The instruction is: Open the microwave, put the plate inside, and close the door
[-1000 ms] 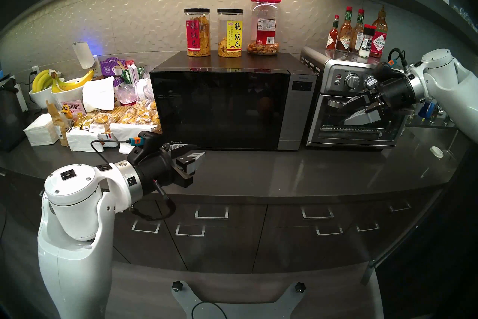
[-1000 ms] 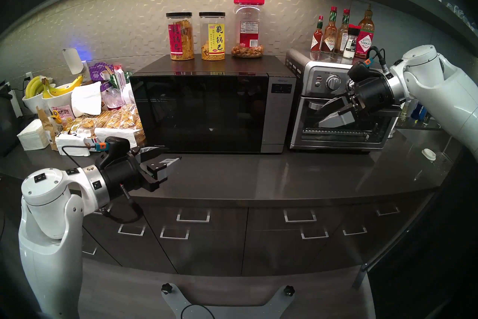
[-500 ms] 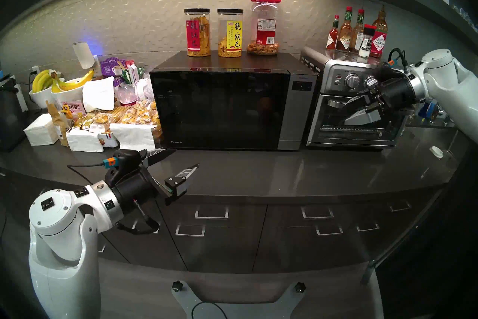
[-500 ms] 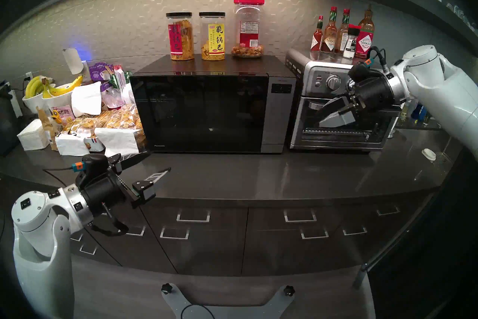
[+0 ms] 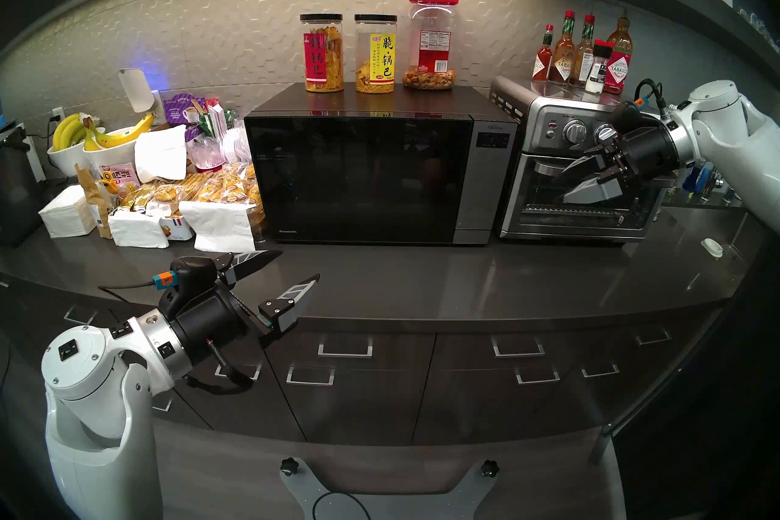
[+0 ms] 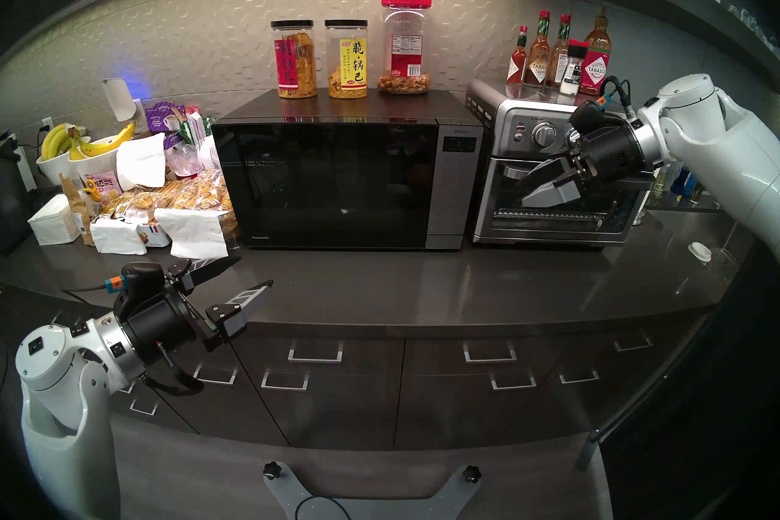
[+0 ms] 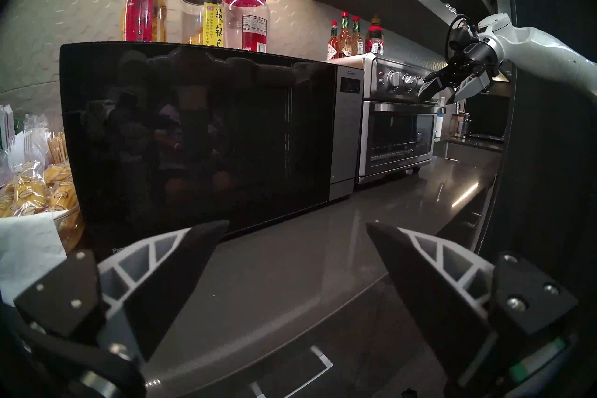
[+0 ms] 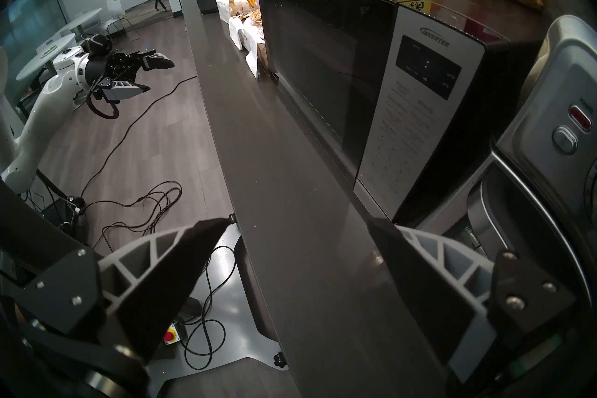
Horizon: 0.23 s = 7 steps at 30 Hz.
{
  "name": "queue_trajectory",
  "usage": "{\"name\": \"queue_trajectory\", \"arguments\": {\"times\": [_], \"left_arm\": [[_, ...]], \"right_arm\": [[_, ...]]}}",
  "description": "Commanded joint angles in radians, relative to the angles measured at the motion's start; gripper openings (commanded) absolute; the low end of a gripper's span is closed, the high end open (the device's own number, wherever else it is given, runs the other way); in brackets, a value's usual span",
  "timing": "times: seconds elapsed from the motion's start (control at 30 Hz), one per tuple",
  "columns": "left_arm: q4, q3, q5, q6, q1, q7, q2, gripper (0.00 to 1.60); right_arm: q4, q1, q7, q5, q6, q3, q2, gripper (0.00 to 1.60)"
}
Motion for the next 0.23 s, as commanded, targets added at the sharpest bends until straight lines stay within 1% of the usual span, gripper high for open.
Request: {"name": "queue_trajectory", "arguments": {"times": [0.0, 0.2], "left_arm": [[-0.023, 0.000, -0.010, -0.005, -0.003, -0.003, -0.008, 1.60], [-0.023, -0.001, -0.008, -0.005, -0.004, -0.006, -0.011, 1.60]], "right_arm": [[-0.002, 0.024, 0.068, 0.005, -0.001, 0.009, -0.002, 1.60], [-0.002, 0.025, 0.068, 0.005, -0.001, 0.008, -0.002, 1.60]]}}
